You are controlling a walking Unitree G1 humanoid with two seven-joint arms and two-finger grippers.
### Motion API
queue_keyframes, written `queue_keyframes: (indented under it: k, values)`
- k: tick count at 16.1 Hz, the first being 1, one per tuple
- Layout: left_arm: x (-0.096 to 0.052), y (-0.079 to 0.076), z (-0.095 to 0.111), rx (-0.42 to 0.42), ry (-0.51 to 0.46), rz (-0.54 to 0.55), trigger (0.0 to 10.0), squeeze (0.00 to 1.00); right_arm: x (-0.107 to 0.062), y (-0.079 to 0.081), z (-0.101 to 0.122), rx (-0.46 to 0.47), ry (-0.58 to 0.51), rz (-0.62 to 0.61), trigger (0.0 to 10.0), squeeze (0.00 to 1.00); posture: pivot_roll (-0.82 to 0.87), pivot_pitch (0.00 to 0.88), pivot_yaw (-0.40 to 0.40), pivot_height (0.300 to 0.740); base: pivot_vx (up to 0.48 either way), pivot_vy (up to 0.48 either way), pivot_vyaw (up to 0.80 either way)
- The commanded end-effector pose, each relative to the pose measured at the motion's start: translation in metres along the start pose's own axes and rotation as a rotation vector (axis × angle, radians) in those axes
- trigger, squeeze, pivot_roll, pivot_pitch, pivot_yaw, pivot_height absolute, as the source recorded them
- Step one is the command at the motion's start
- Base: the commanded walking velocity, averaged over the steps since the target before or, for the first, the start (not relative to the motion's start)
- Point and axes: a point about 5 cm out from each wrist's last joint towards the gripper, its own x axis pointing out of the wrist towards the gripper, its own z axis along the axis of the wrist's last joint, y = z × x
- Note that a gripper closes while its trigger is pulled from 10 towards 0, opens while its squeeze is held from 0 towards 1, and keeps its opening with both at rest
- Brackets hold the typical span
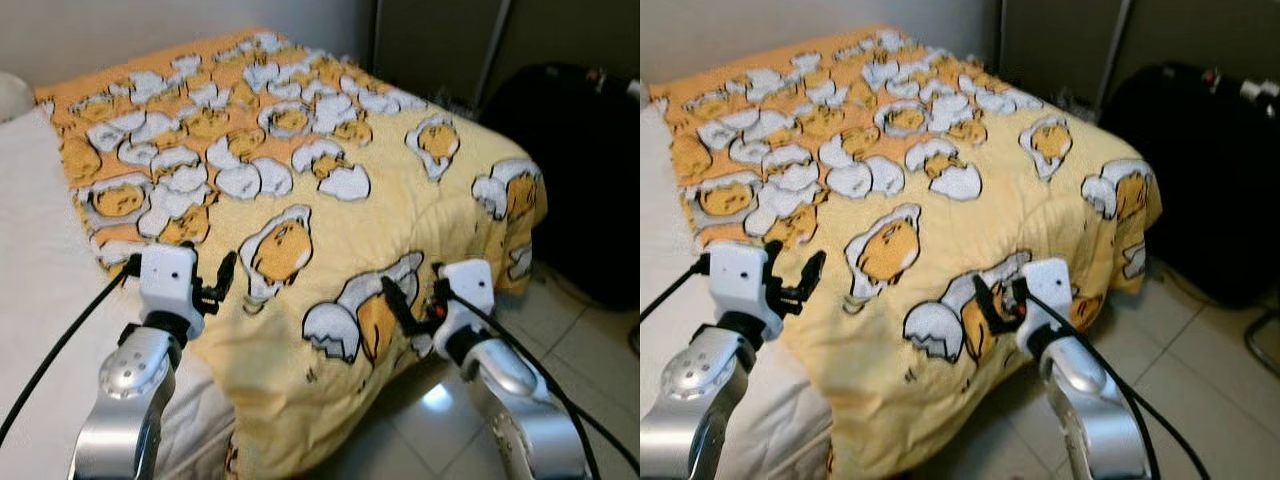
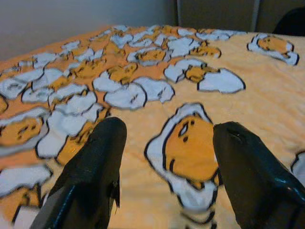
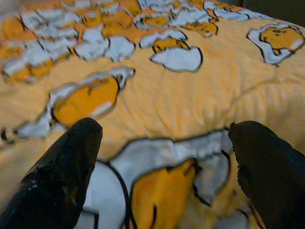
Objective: Clean up the room
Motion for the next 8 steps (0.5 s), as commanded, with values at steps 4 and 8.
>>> queue_keyframes:
  k: [4,8]
  values:
    - [-0.0034,0.0017,-0.0056,0.011,0.036,0.015,10.0,0.00,0.0015,0.0025,0.0020,-0.015,-0.012,0.001,10.0,0.00,-0.01,0.000,0.091,0.740,0.000,0.000,0.00]
    - [-0.0061,0.0036,-0.0061,0.019,0.039,0.025,10.0,0.00,0.0014,0.0035,-0.0006,0.002,-0.004,0.025,10.0,0.00,0.01,0.000,0.076,0.740,0.000,0.000,0.00]
